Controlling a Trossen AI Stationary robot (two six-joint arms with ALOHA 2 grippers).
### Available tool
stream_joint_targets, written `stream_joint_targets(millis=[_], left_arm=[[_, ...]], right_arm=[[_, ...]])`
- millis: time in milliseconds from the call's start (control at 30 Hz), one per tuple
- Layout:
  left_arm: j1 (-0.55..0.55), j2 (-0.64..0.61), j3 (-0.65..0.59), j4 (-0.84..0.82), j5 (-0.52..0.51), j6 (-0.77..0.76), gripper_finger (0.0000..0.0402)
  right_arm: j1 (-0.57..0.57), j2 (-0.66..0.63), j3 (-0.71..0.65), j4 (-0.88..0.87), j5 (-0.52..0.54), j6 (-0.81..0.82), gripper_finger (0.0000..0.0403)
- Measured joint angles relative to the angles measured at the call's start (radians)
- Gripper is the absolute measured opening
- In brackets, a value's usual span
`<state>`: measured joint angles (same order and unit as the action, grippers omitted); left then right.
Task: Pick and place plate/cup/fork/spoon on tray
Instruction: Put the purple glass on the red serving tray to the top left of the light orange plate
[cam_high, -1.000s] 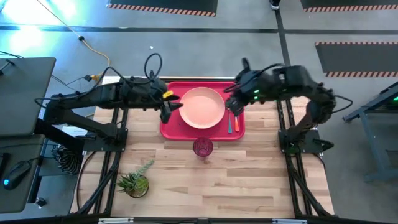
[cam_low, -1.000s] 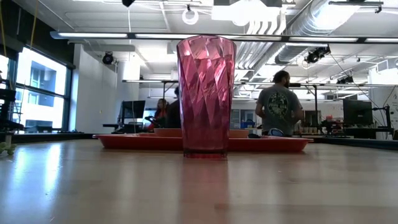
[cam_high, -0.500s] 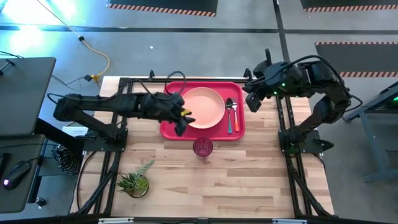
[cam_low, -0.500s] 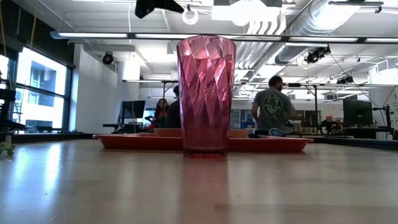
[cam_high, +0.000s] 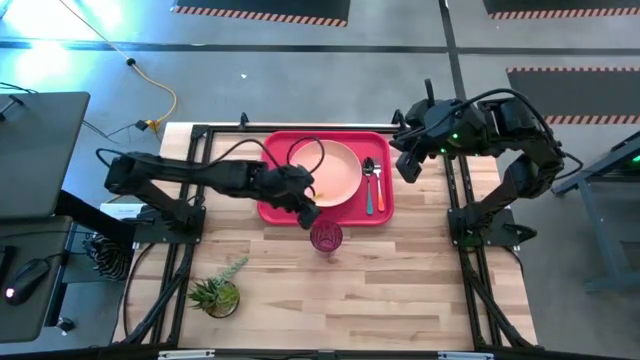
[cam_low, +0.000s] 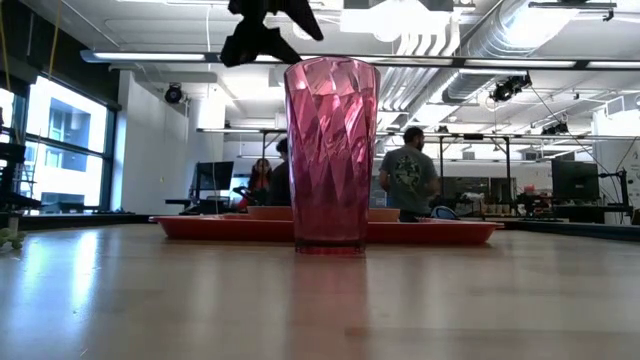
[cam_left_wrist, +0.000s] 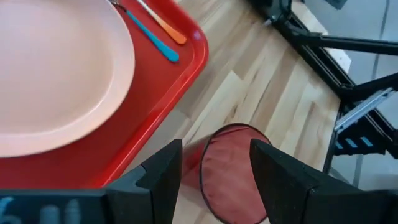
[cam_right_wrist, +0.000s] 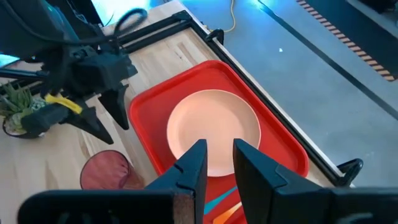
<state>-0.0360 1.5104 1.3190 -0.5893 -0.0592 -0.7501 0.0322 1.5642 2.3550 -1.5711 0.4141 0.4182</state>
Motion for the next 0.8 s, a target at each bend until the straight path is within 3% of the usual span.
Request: stream_joint_targets(millis=[800], left_arm=[[-0.020,0.113,0.000,-0.012,0.036,-0.008,0.0177]], right_arm=[[0.000,0.000,0.000,0.000,0.002,-0.061,0.0069]])
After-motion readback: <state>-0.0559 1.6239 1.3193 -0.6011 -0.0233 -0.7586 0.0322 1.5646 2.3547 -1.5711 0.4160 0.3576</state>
